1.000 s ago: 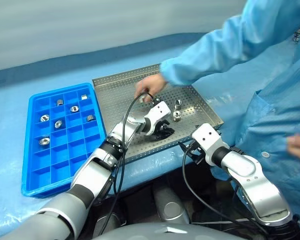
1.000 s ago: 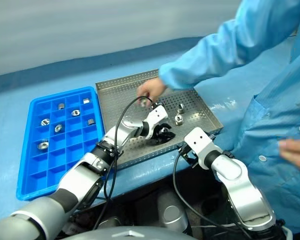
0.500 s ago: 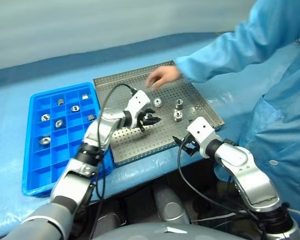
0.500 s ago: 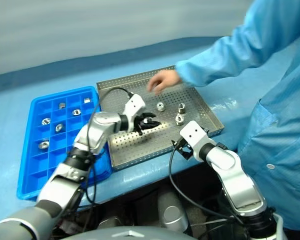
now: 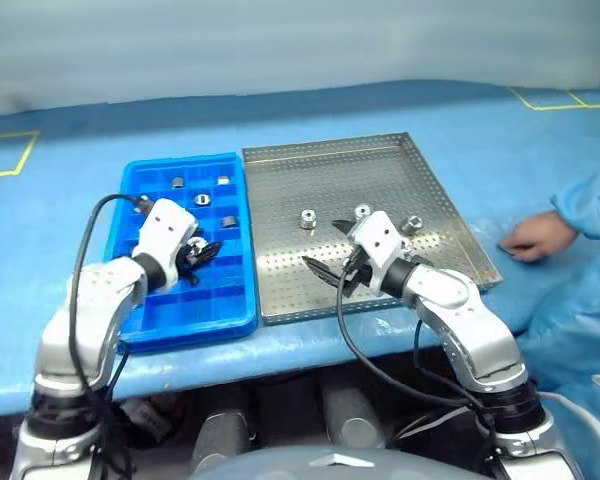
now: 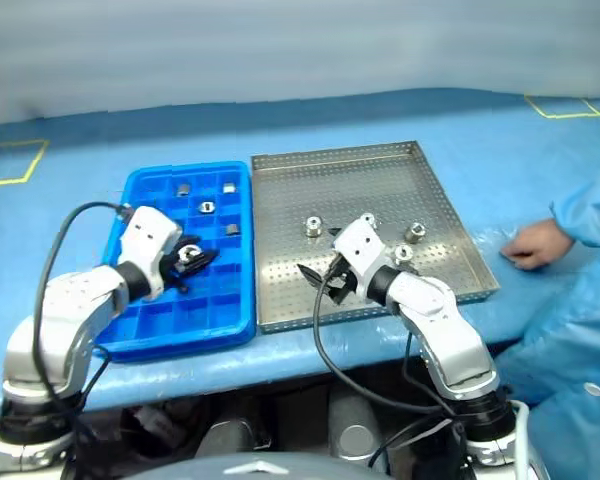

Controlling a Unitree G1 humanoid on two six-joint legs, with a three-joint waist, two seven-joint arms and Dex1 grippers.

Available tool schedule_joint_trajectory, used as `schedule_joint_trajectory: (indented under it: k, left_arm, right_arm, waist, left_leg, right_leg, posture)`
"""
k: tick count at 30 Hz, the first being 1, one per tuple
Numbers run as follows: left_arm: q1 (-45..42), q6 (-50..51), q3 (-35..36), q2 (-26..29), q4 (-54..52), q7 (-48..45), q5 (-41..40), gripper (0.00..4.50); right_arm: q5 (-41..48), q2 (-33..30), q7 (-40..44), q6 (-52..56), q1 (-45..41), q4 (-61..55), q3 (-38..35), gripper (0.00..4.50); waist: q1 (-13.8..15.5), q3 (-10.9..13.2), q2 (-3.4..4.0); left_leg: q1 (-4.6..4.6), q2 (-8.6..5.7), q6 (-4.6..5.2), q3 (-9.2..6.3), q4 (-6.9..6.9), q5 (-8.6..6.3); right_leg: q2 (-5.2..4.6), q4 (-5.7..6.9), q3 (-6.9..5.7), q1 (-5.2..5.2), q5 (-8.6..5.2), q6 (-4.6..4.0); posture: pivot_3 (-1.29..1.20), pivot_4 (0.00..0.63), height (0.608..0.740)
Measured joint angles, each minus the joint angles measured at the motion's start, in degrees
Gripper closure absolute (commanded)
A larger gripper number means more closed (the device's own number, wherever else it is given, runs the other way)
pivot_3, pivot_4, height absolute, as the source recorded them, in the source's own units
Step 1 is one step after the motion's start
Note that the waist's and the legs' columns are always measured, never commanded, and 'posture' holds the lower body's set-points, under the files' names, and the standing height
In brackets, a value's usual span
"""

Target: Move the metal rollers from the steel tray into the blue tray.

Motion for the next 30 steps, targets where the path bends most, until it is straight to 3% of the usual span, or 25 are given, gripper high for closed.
schedule_joint_trajectory:
  k: [7, 15, 22, 28, 30]
  left_arm:
    - [7.7, 4.9, 5.3, 1.0, -5.0, 4.2, -0.9, 2.77]
    - [11.3, 5.6, 7.7, 1.1, -6.7, 6.8, -1.7, 2.77]
    - [11.1, 4.9, 7.8, 0.5, -6.0, 8.6, -2.4, 0.55]
    - [5.0, 3.2, 9.1, -3.0, -5.7, 8.2, -7.4, 0.55]
    - [0.1, -1.1, 6.5, -4.0, -3.3, 6.4, -9.2, 0.55]
  right_arm:
    - [-0.6, -0.3, 0.6, -0.3, -0.9, 0.7, 1.1, 0.0]
    - [-0.8, -0.5, 0.7, -0.5, -1.9, 1.7, 1.9, 0.0]
    - [-1.2, -0.8, 0.6, -1.1, -2.2, 1.7, 1.9, 0.0]
    - [-2.2, -1.2, -0.2, -1.1, -2.2, 1.7, 2.0, 0.0]
    - [-3.5, -3.1, -0.5, -0.6, -1.6, 1.6, 2.0, 0.0]
  waist:
    - [5.2, 0.0, 0.0]
    - [7.2, 0.0, -0.01]
    - [7.1, 0.0, -0.01]
    - [7.1, 0.0, -0.02]
    - [7.5, 0.0, -0.03]
  left_leg:
    - [0.08, 0.02, -0.03, 0.0, 0.05, 0.01]
    - [0.05, 0.03, -0.04, 0.02, 0.06, 0.0]
    - [0.05, 0.03, -0.05, 0.03, 0.03, 0.0]
    - [0.04, 0.03, -0.05, 0.03, 0.06, 0.0]
    - [0.02, 0.01, -0.06, 0.03, 0.08, 0.01]
  right_leg:
    - [-0.01, 0.03, -0.02, 0.05, -0.04, -0.11]
    - [-0.04, 0.0, -0.05, 0.05, -0.06, -0.15]
    - [-0.04, -0.02, -0.05, 0.04, -0.07, -0.16]
    - [-0.04, -0.03, -0.1, 0.09, -0.07, -0.16]
    - [-0.05, -0.05, -0.15, 0.12, -0.07, -0.16]
  posture:
    - [-0.11, 0.15, 0.74]
    - [-0.1, 0.15, 0.74]
    - [-0.11, 0.15, 0.74]
    - [-0.13, 0.15, 0.74]
    - [-0.15, 0.15, 0.74]
